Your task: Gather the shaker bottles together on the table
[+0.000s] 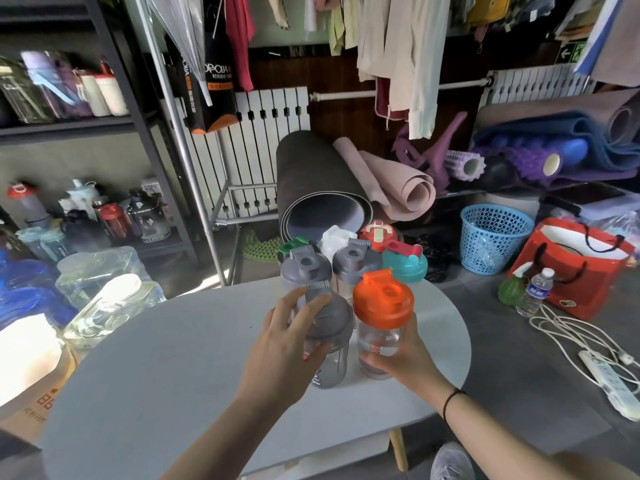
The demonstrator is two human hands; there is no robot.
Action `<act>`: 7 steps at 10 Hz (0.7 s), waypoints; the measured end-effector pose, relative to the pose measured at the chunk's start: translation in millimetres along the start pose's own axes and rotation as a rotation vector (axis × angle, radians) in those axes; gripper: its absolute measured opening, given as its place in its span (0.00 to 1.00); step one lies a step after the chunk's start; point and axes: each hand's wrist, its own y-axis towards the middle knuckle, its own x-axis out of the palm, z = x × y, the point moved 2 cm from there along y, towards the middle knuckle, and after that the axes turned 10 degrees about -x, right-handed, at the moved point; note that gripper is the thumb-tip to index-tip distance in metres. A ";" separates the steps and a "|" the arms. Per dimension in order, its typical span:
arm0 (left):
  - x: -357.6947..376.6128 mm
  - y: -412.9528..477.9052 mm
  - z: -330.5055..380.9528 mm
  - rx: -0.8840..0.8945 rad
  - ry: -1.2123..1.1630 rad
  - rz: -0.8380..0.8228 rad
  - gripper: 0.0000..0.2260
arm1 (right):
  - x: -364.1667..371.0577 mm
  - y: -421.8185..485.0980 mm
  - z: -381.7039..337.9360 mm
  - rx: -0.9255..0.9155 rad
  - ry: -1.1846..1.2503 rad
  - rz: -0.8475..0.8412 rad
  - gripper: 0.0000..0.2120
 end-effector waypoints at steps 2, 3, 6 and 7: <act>-5.3 -4.1 2.4 0.005 0.025 0.001 0.39 | -8.8 -4.4 -6.0 -0.031 0.081 -0.084 0.46; -19.5 -4.5 -2.2 0.031 0.021 0.010 0.40 | -23.1 -10.3 -20.1 0.000 0.120 -0.100 0.60; -97.9 -18.2 -64.2 -0.058 0.074 0.235 0.31 | -98.7 -25.6 -65.7 -0.042 0.153 -0.029 0.64; -121.2 -25.8 -82.9 -0.126 0.057 0.293 0.27 | -117.0 -30.4 -70.7 -0.101 0.200 0.096 0.48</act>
